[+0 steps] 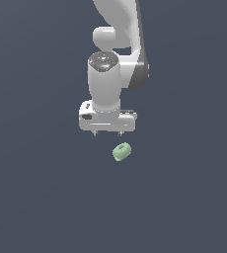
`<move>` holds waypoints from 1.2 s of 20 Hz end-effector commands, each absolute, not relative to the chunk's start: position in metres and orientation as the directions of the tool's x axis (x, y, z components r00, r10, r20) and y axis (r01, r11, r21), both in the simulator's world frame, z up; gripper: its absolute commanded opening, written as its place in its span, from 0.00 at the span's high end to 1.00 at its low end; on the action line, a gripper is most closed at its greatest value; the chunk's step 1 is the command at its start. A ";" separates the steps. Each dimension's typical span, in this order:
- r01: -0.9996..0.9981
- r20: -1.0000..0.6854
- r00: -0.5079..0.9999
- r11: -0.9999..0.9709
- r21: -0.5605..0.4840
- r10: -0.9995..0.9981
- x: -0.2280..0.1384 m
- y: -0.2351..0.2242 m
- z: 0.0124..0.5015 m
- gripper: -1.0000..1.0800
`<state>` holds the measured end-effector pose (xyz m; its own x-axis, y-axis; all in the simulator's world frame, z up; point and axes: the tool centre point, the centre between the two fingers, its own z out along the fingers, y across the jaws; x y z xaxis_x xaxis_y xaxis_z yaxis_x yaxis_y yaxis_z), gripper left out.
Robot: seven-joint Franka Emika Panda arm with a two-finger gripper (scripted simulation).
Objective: Pick up the object and move it to a goal position.
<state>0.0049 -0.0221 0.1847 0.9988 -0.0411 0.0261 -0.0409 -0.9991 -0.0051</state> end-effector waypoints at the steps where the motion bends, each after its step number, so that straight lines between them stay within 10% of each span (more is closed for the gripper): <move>1: -0.041 0.026 0.999 -0.999 -0.005 -0.041 0.005 -0.022 0.185 0.04; 24: -0.106 0.015 0.994 -0.994 -0.001 -0.106 0.008 -0.005 0.177 0.04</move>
